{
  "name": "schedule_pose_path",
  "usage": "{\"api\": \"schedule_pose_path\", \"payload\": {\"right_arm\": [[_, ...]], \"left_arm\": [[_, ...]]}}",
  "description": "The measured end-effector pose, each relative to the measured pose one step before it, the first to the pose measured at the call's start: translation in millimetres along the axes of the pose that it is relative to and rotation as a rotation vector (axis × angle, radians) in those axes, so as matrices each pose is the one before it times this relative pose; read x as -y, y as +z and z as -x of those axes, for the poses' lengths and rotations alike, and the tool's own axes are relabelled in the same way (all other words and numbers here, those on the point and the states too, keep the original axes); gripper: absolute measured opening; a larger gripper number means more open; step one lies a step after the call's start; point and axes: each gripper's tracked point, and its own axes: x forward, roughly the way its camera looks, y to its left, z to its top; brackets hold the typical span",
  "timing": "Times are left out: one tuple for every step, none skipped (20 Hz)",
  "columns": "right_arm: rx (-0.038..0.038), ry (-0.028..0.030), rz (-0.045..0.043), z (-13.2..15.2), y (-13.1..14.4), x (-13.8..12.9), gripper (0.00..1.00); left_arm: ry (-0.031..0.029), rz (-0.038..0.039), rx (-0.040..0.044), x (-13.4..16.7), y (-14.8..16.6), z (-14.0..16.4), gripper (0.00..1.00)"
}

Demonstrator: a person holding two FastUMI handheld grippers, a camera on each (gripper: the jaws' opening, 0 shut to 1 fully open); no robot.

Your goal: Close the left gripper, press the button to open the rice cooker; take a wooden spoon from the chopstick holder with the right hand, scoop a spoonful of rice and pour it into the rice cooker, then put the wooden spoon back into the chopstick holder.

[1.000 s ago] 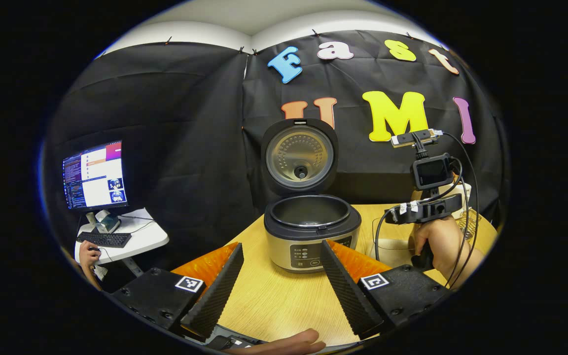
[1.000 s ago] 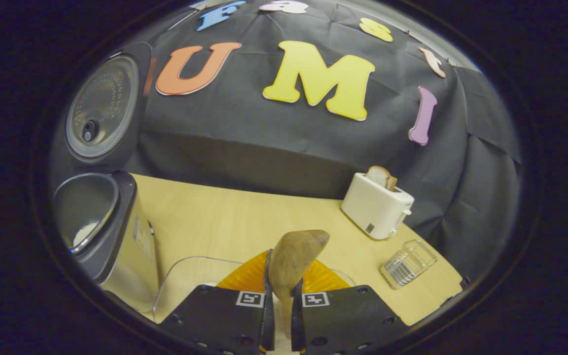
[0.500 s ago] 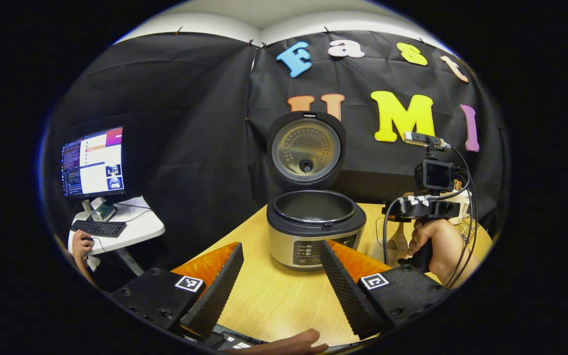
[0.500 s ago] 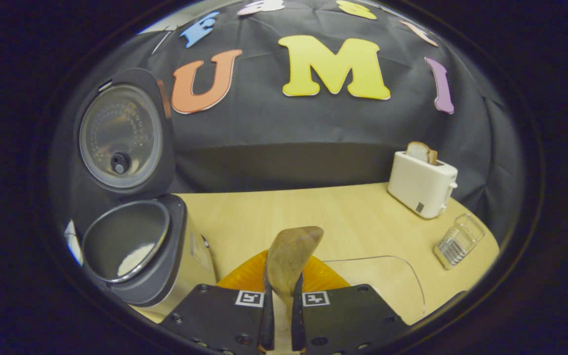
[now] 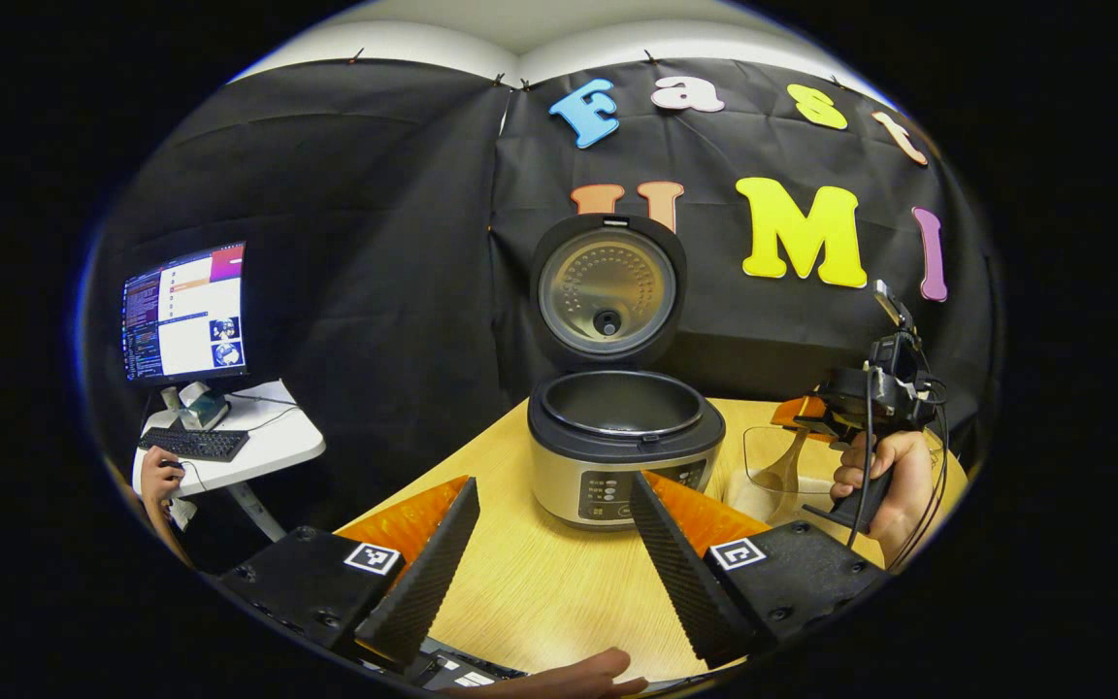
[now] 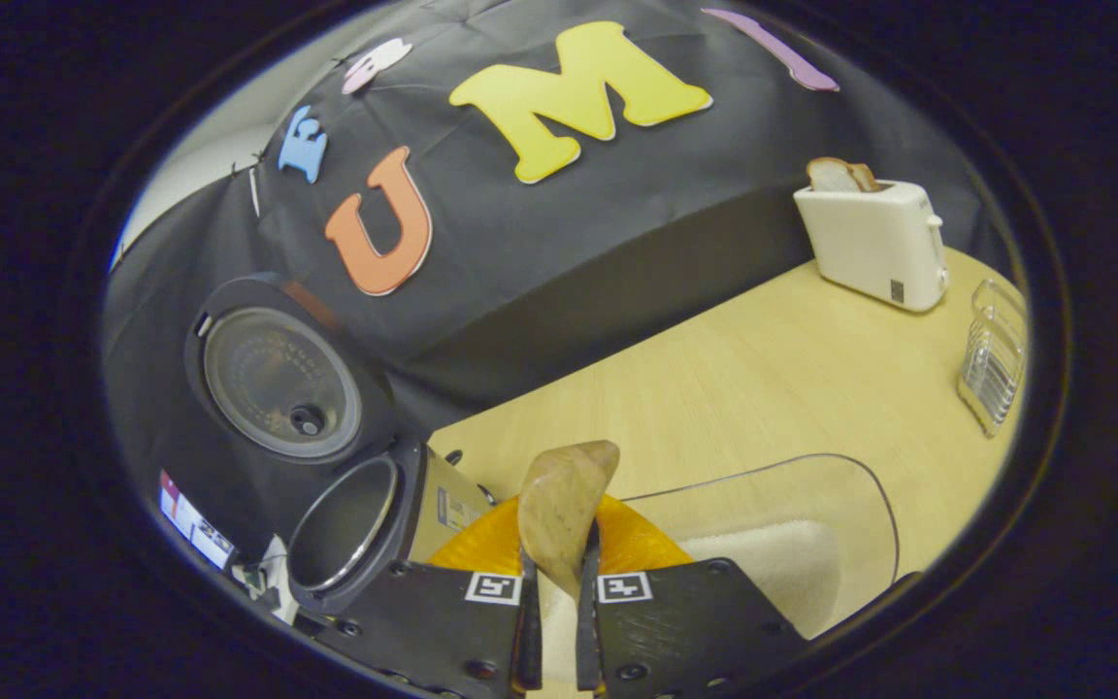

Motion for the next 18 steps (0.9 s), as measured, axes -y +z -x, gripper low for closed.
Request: {"api": "schedule_pose_path", "payload": {"right_arm": [[-0.00856,0.01661,-0.02840,0.36,-0.22,1.34,0.14],[-0.00920,0.01632,-0.03163,-0.33,-0.45,2.70,0.14],[-0.01392,0.02235,-0.03863,-0.56,-1.52,0.92,0.14],[-0.01057,0.01325,-0.03166,0.13,0.83,2.89,0.14],[-0.00933,0.01851,-0.02889,0.31,-0.36,0.67,0.14],[-0.01237,0.01883,-0.02390,-0.66,0.12,-1.83,0.14],[-0.01769,0.00119,0.01232,-1.60,-7.49,0.87,0.14],[0.00272,0.00745,-0.01245,-0.28,1.08,-0.16,0.14],[-0.01124,0.01301,-0.00954,-0.36,-3.55,-2.91,0.14],[-0.01353,0.01946,-0.00963,-1.29,-2.41,-3.01,0.14],[-0.00740,0.00636,-0.01264,-1.41,-2.22,0.17,0.14],[-0.01004,0.00752,-0.01097,-2.45,-1.06,-0.65,0.14],[-0.00648,0.00488,-0.01217,-0.43,0.60,-2.14,0.14],[-0.00413,0.00148,-0.00438,-1.32,0.44,-0.02,0.14],[-0.00113,0.00016,-0.00455,0.61,-0.30,0.45,0.14],[-0.00929,0.00126,-0.00948,0.13,-0.57,0.60,0.14],[-0.00964,-0.00006,-0.01293,0.35,-0.67,-0.32,0.14],[-0.01569,0.00107,-0.02077,-0.36,-1.42,0.43,0.14]], "left_arm": [[-0.00276,-0.00259,0.00122,1.43,0.28,-0.12,1.00],[-0.00238,-0.00352,0.00102,0.93,-1.19,-0.09,1.00],[-0.00206,-0.00426,0.00152,0.71,0.97,0.91,0.99],[-0.00054,-0.00226,0.00203,-0.52,-0.15,-0.23,0.99],[-0.00018,0.00044,0.00308,-0.64,0.68,0.19,0.99],[-0.00200,0.00259,0.00130,0.95,0.02,-0.21,0.99],[-0.00288,0.00153,-0.00234,1.26,-0.78,-0.67,0.99],[-0.00171,-0.00125,0.00138,0.14,-0.01,-0.77,0.99],[0.00025,-0.00254,-0.00202,-0.48,-0.35,-0.56,0.99],[0.00037,-0.00219,-0.00198,0.56,-0.89,0.68,0.99],[0.00021,-0.00007,-0.00081,-0.40,0.23,0.46,0.99],[-0.00050,0.00094,0.00273,-0.63,0.42,-0.13,0.99],[-0.00056,0.00161,0.00406,-0.89,1.23,-0.18,0.99],[-0.00048,0.00207,-0.00118,-0.32,-0.82,-0.17,0.99],[0.00086,0.00194,-0.00188,-0.86,-0.43,-0.61,0.99],[0.00189,0.00116,-0.00141,-0.75,0.06,-0.26,0.99],[0.00169,0.00097,-0.00280,-1.03,-0.43,0.14,0.99],[0.00163,0.00084,-0.00165,-0.19,-1.49,-0.18,1.00]]}}
